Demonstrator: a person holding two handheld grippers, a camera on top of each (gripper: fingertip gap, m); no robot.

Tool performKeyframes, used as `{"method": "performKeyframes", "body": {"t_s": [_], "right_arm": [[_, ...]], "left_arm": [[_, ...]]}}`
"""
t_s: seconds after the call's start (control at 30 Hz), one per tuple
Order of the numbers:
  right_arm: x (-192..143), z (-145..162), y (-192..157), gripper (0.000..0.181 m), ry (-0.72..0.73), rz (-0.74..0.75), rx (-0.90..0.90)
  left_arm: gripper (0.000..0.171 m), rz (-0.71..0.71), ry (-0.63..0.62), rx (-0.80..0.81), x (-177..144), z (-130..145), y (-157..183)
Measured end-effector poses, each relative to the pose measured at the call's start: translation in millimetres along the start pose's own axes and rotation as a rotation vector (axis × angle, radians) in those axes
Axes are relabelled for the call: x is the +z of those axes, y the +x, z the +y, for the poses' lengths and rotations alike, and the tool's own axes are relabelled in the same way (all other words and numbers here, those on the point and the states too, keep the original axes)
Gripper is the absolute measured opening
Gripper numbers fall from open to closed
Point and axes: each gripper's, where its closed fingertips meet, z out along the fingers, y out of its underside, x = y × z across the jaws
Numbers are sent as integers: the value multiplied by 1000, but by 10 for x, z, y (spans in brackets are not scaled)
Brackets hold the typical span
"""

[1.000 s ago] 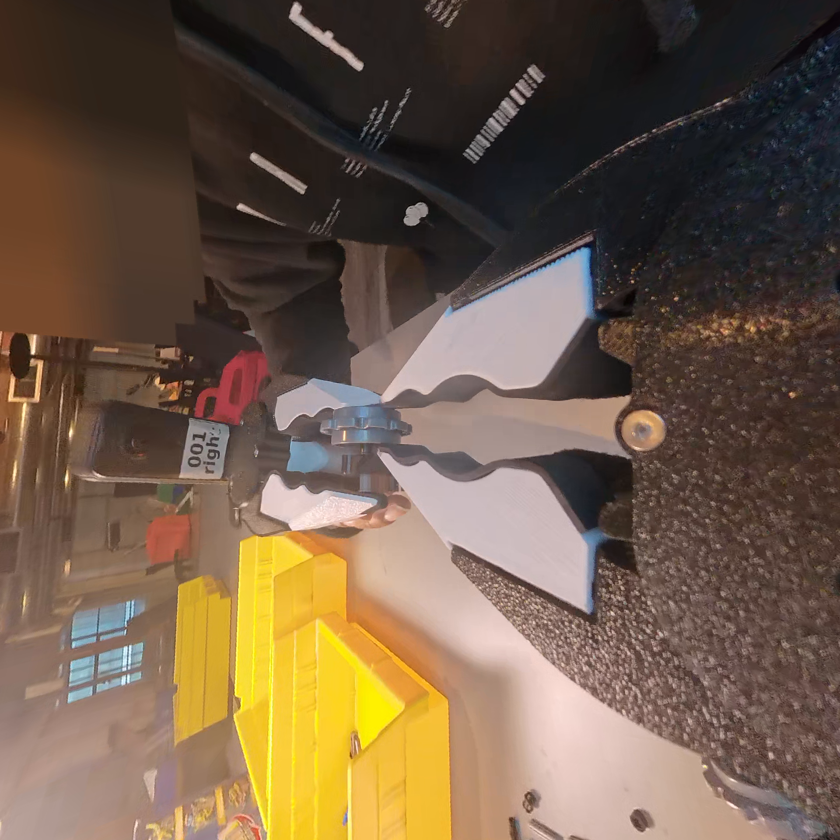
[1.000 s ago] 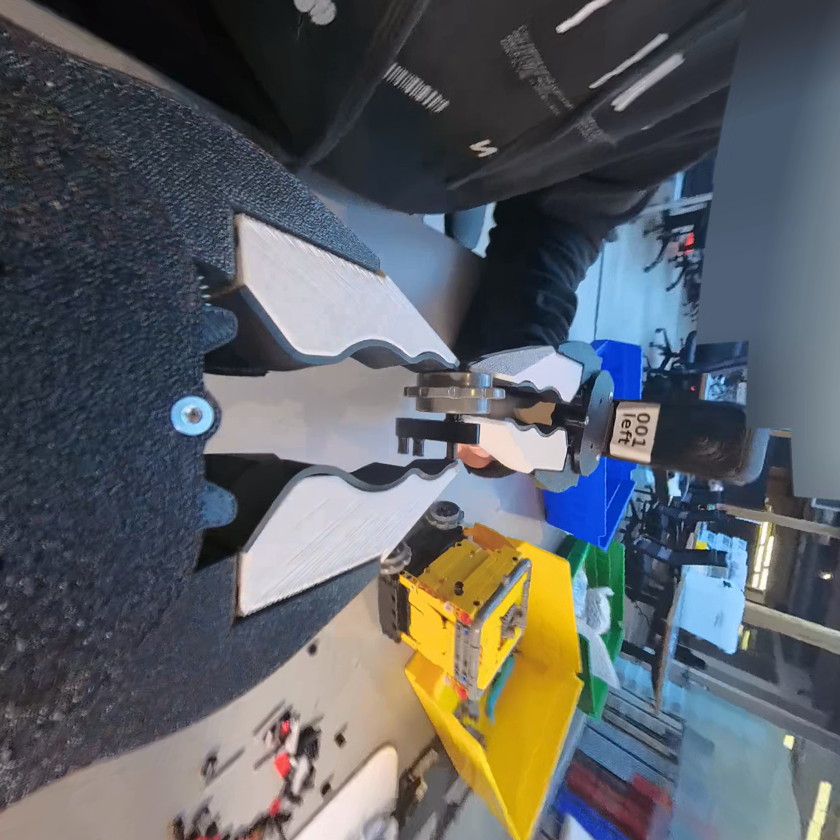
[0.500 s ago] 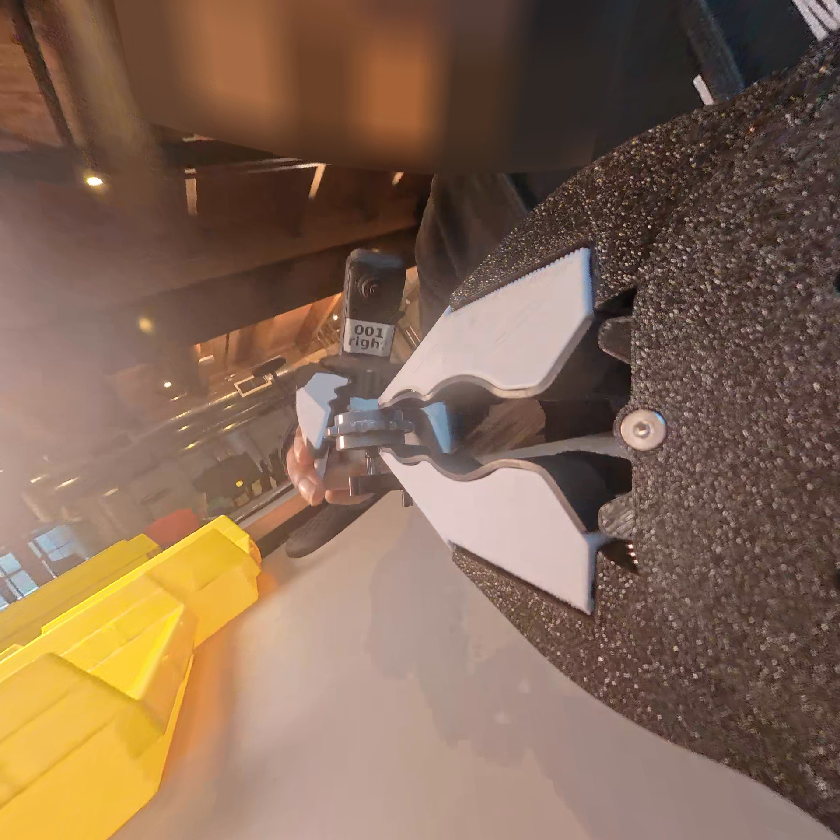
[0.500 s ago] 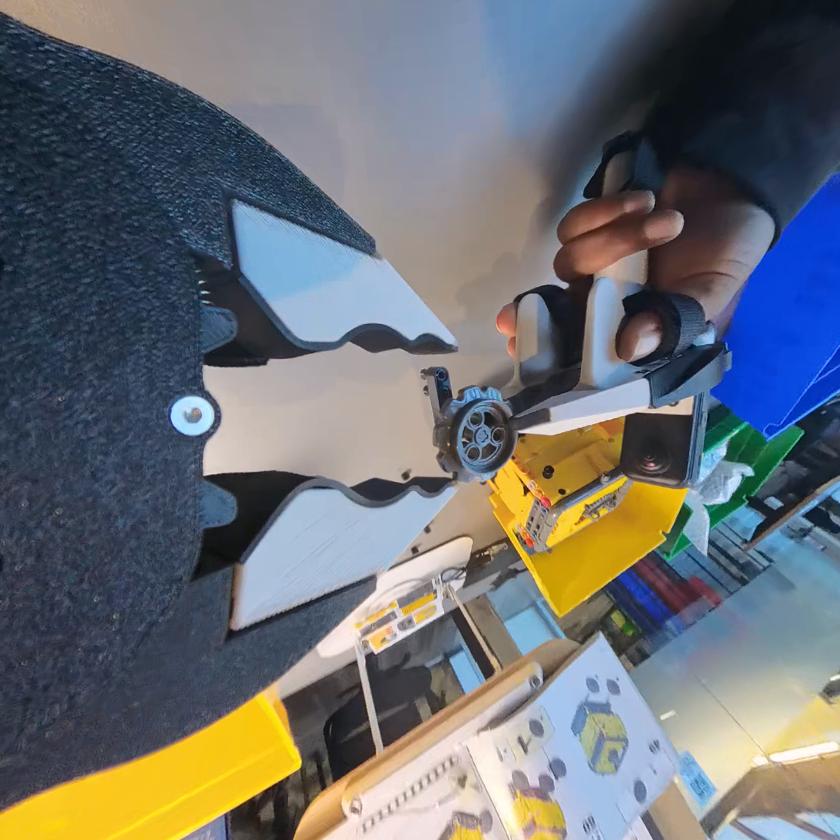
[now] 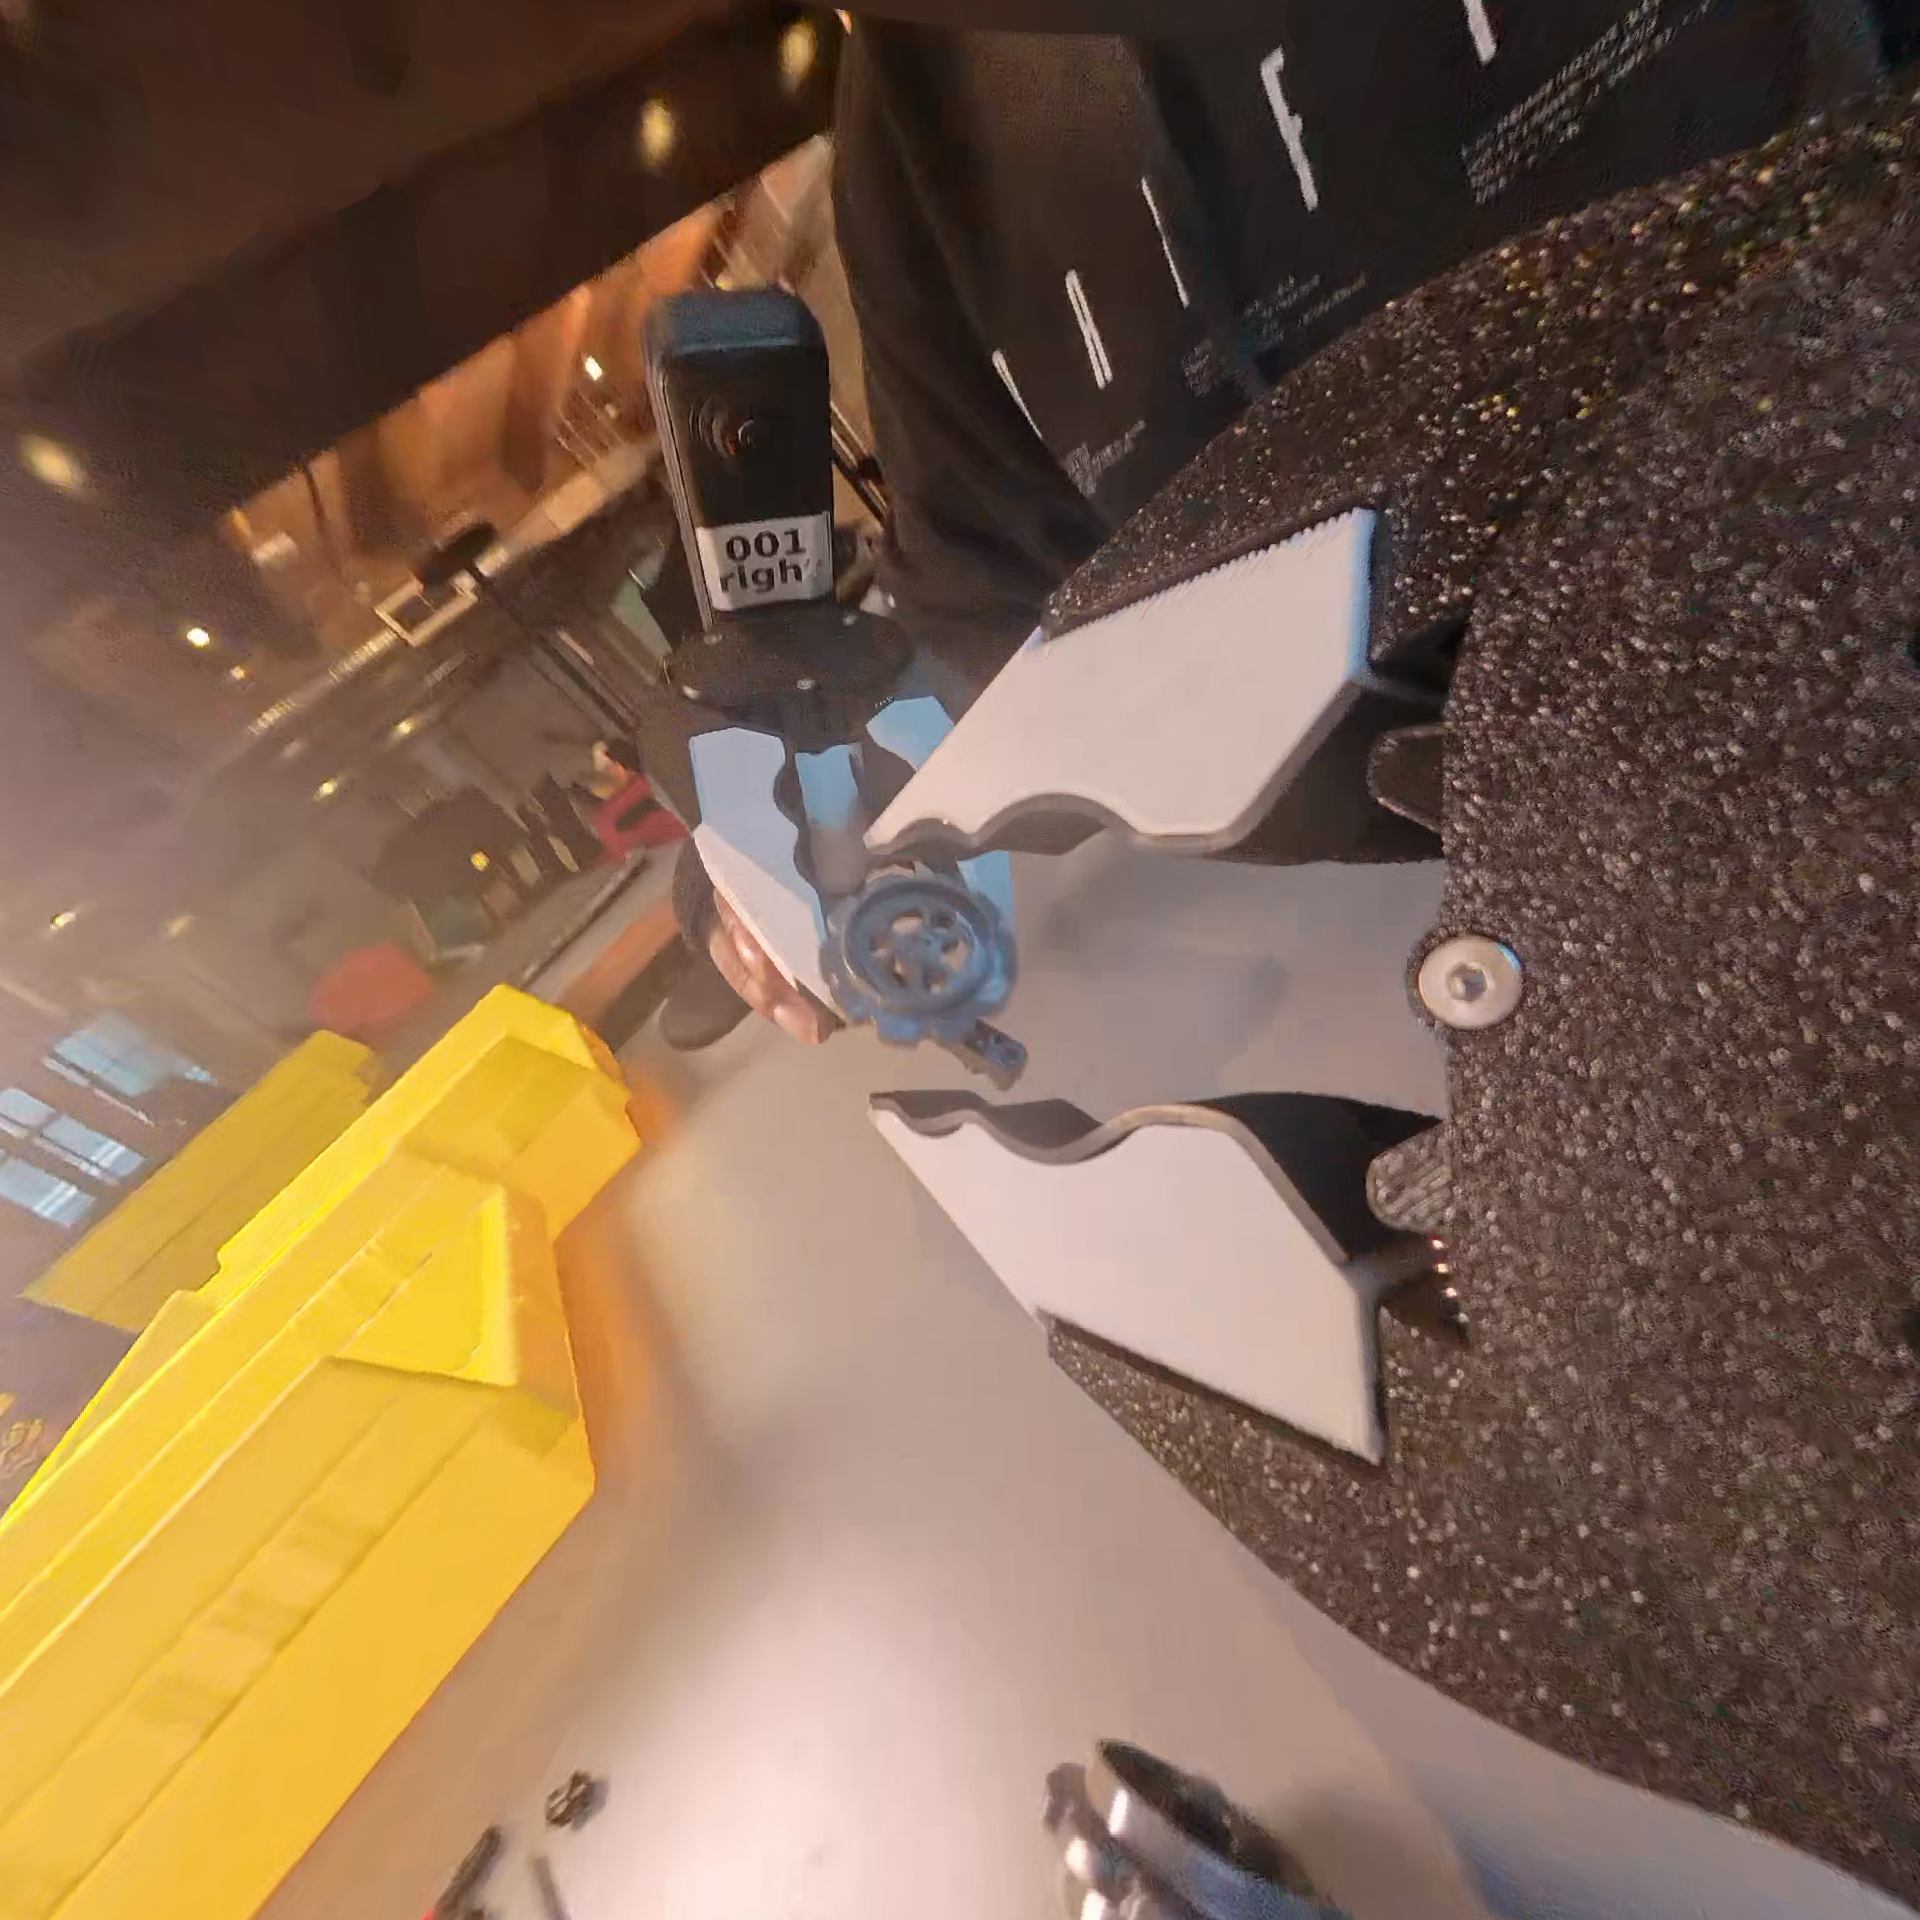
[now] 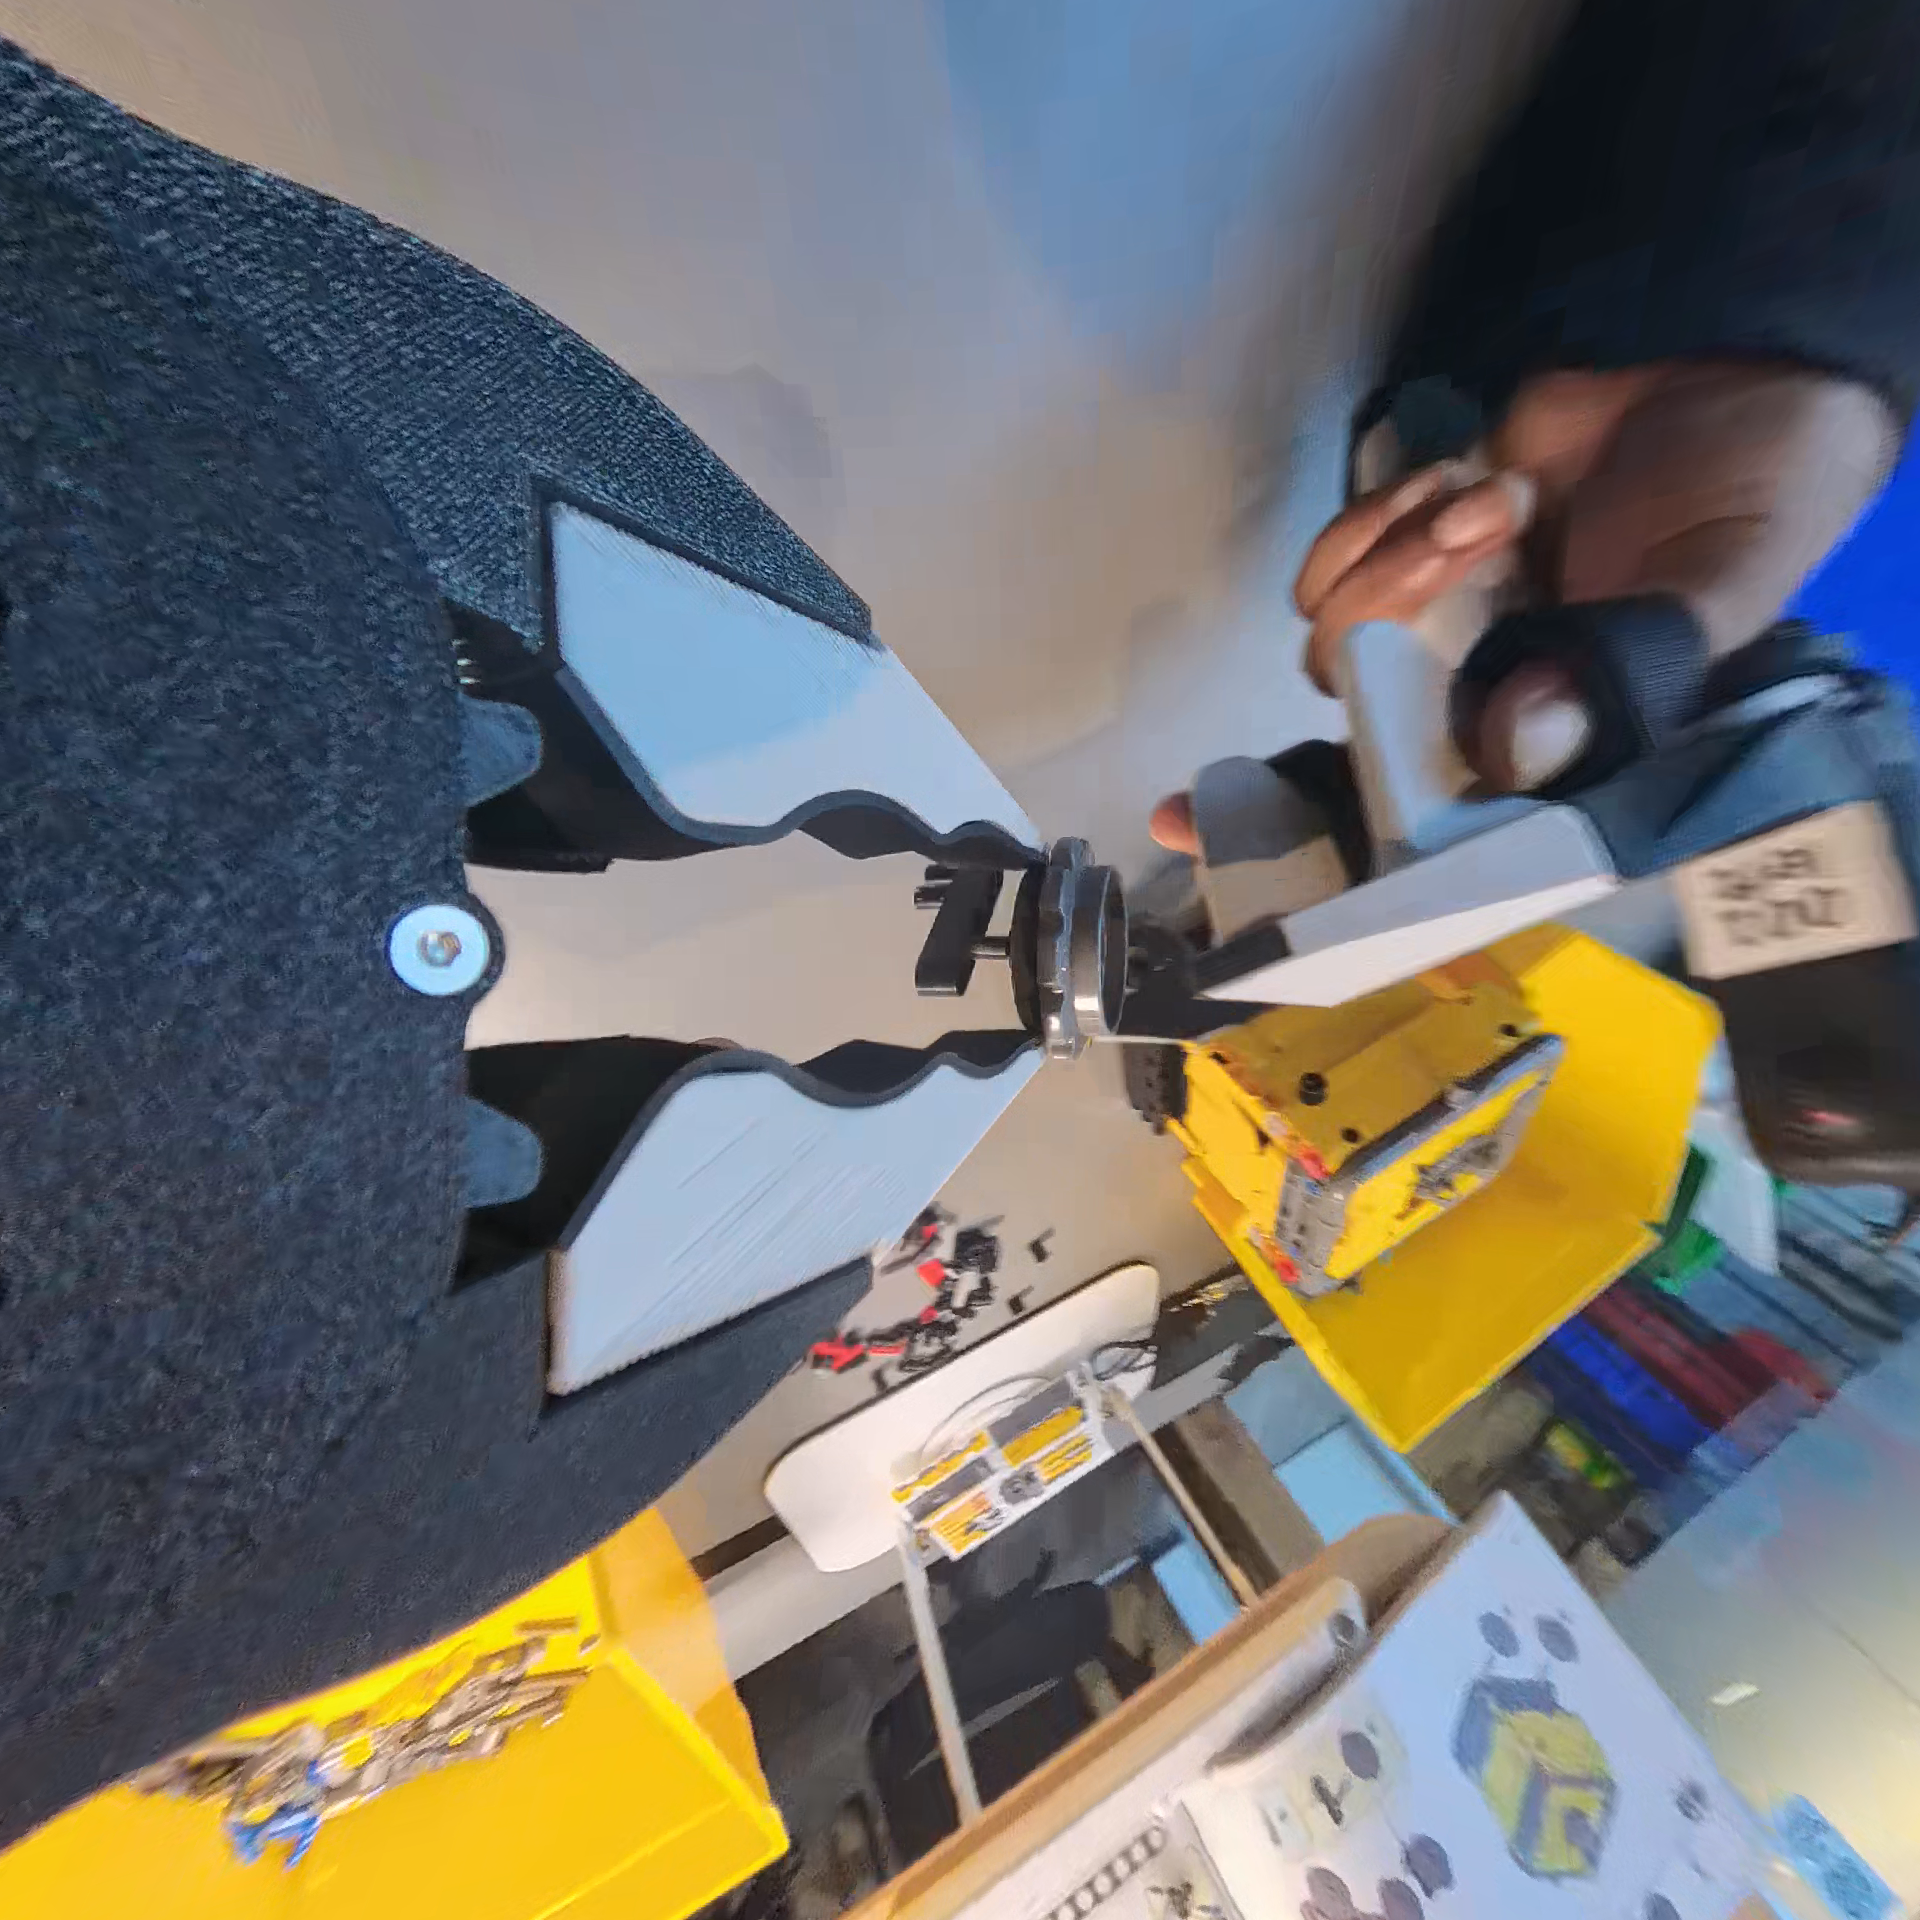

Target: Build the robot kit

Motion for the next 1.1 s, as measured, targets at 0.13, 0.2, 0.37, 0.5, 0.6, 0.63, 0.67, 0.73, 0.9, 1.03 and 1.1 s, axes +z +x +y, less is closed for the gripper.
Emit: {"method": "performKeyframes", "body": {"t_s": [0.13, 0.2, 0.37, 0.5, 0.6, 0.63, 0.67, 0.73, 0.9, 1.03, 1.1], "right_arm": [[99, 92, -39, 31, -108, 25, -66], [131, 63, -45, 30, -115, 33, -94], [47, -174, -33, 31, 31, 1, -37], [-218, -480, 15, 30, 254, -147, 208], [-271, -603, -4, 22, 272, -186, 259], [-238, -594, -24, 20, 239, -171, 227], [-207, -586, -46, 20, 212, -155, 188], [-174, -605, -80, 18, 200, -144, 143], [-192, -619, -68, 10, 206, -130, 66], [-211, -634, -68, 6, 200, -156, 56], [-201, -638, -52, 6, 186, -143, 51]], "left_arm": [[61, -166, -132, 180, 67, 158, -141], [57, -163, -170, 204, 117, 245, -131], [42, -9, -108, 225, 59, 136, 80], [41, 231, 0, 227, -90, -19, 438], [41, 291, 42, 223, -115, -82, 518], [41, 304, 46, 227, -110, -85, 541], [41, 313, 44, 234, -100, -81, 562], [41, 307, 25, 253, -73, -55, 568], [41, 296, -1, 255, -72, -18, 550], [41, 306, -2, 239, -67, -8, 560], [41, 296, 4, 244, -70, -25, 552]]}}
